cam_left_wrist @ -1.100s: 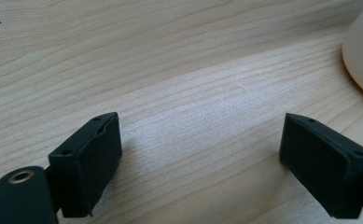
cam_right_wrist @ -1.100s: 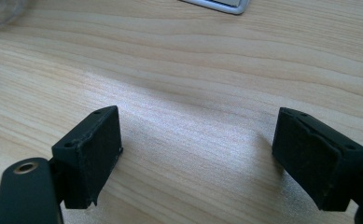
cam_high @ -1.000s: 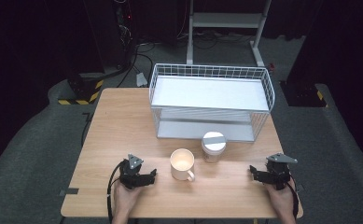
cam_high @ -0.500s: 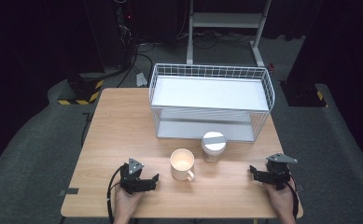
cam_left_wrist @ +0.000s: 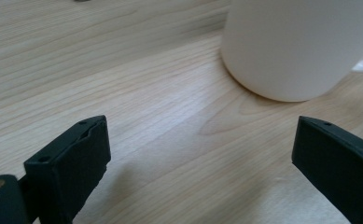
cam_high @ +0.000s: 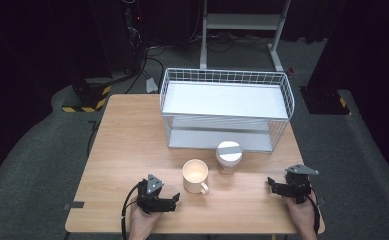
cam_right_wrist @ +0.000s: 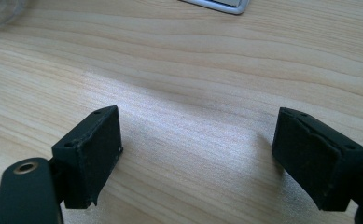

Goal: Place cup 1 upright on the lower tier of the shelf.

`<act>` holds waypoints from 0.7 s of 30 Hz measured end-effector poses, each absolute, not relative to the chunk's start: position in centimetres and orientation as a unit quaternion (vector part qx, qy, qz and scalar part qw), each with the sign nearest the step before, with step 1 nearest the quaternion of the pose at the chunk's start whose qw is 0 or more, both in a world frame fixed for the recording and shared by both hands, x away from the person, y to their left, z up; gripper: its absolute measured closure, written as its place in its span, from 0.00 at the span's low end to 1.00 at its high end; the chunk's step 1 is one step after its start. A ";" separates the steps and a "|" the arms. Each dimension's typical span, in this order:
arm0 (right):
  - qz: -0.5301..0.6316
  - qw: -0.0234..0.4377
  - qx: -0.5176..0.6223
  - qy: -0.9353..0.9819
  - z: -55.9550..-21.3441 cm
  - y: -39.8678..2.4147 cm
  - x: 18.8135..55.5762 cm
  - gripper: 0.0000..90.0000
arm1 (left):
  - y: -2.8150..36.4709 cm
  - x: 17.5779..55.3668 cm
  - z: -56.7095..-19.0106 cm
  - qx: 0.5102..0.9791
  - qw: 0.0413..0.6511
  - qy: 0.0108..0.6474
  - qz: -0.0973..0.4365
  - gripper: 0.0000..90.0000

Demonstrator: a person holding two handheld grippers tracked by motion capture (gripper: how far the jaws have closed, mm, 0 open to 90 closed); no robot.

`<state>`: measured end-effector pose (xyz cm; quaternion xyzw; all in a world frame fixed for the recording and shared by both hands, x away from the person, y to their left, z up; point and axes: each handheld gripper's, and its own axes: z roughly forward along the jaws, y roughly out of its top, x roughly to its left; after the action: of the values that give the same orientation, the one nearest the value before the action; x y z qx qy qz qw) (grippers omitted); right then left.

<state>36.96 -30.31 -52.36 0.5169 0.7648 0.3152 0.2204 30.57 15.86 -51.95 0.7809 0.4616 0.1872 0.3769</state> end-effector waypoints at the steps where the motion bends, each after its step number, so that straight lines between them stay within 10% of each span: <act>1: 0.315 0.221 0.517 0.765 -52.4 -30.3 37.0 0.17 | 15.6 30.5 -51.9 0.782 0.378 0.459 0.185 0.06; 21: 0.315 0.220 0.519 0.764 -52.4 -30.3 36.9 0.17 | 11.7 31.5 -51.0 0.801 0.396 0.417 0.164 0.06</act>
<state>36.94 -30.27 -52.35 0.5191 0.7636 0.3148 0.2200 31.53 11.69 -51.01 0.8012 0.4170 0.1643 0.3965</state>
